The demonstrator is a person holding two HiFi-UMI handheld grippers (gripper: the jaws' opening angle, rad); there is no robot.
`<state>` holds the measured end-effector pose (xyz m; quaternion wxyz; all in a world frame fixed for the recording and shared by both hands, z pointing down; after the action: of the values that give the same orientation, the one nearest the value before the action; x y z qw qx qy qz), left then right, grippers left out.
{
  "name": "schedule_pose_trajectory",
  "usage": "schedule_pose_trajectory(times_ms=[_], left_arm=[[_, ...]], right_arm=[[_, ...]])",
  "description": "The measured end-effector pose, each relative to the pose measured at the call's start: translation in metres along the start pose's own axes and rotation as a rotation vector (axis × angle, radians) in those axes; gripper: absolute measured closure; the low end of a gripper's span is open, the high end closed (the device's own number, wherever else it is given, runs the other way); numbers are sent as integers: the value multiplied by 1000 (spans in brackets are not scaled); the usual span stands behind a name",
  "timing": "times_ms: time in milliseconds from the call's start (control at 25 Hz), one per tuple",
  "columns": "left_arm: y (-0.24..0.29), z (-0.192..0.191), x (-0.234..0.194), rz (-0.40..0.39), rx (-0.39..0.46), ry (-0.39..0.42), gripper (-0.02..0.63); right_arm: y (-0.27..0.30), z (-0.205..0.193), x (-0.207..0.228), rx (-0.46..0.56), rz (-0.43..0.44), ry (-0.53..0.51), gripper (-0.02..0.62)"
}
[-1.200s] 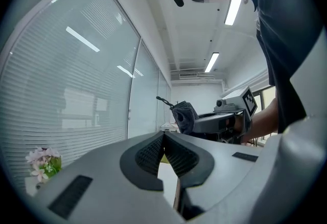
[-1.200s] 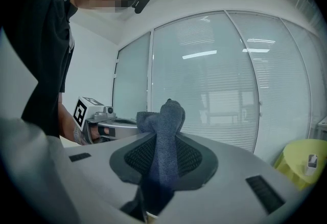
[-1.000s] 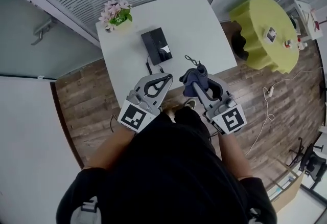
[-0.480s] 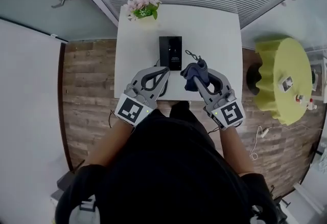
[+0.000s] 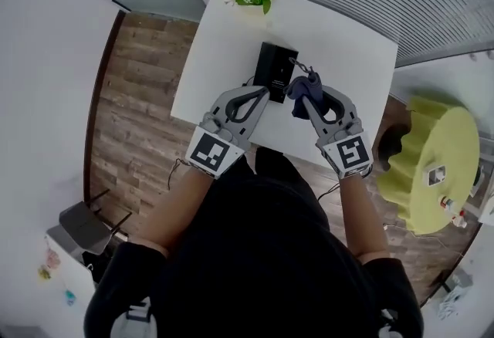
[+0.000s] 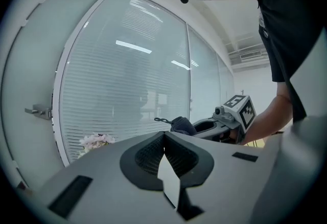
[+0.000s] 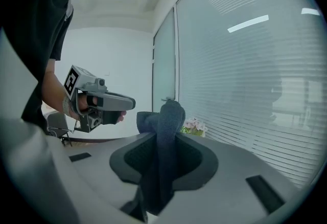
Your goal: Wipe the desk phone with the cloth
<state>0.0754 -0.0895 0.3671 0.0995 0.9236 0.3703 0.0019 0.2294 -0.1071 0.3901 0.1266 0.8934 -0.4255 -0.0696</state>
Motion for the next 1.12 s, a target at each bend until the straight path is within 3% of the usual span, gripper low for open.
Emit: schedule_pose_trajectory(times_ms=[320,640,960,1120], left_arm=[[22,-48,-17,84,-77,-5,597],[48,-93,-47,112,-118,-54,597],[66,-118,-71,132,-161,-81,597],[74,-129,-78,135,-181,-94,597]], right_arm=[[49,-49,9,-151,54,-91,486],[104,-88,24,-333,73,-356,486],[153,-112,43,-403,101,-535,486],[170,-121,49,-429,107,-569,486]])
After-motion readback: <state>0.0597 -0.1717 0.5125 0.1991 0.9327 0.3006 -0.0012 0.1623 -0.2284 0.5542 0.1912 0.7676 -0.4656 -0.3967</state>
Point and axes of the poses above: the fingertips, and each gripper's own axes: y forward along the fingers, x to its right, z out of its top, the point moved 5 cm from there along -y, backward along the fingers, and after that the axes turned 1 degree about z, right-handed, at the moved point
